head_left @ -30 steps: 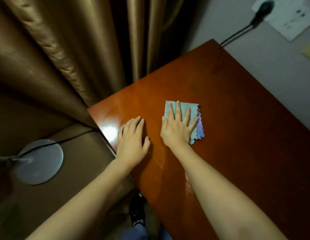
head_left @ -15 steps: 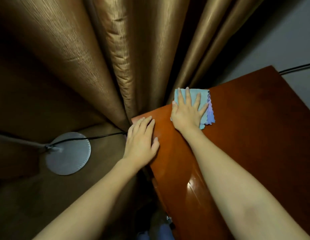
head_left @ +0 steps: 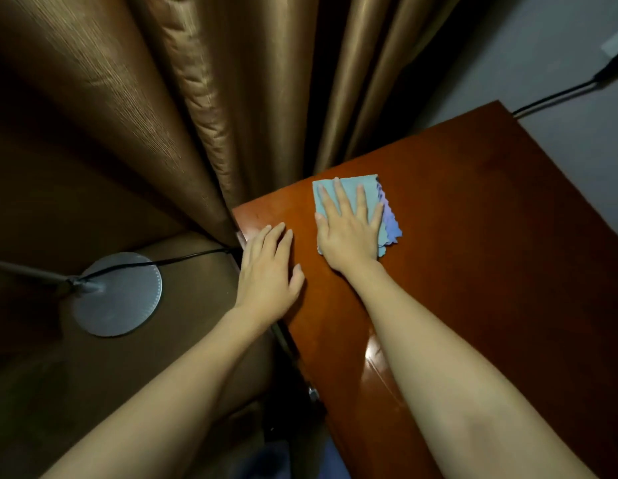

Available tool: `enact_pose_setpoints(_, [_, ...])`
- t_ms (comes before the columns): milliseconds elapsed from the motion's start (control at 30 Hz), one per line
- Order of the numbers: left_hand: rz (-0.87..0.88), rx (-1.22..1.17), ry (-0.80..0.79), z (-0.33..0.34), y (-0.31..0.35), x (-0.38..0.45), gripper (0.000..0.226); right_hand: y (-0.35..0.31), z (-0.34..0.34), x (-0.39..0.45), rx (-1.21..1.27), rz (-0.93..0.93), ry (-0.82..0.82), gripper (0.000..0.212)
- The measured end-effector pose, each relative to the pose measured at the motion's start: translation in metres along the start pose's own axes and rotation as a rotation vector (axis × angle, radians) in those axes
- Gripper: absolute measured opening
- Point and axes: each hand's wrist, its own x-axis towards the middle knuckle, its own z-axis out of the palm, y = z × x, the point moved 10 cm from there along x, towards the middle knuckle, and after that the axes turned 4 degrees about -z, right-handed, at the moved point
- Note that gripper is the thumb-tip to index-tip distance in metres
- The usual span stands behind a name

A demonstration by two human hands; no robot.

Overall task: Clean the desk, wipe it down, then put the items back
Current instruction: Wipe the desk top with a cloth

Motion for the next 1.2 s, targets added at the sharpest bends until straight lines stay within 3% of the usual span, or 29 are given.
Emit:
enact_pose_setpoints(367, [0.122,0.037,-0.067,0.051,0.093,-0.105,0.057,0.093,0.021,-0.174,0.049,0.157,-0.019,0.053])
enact_pose_setpoints(933, [0.504,0.105,-0.297,0.197,0.344,-0.450,0.053,0.304,0.075,-0.620,0.170,0.599,0.139,0.063])
enact_pose_setpoints(1200, [0.645,0.170,-0.351,0.245,0.417,-0.560,0.060,0.366,0.095,-0.785,0.214,0.811,0.230,0.061])
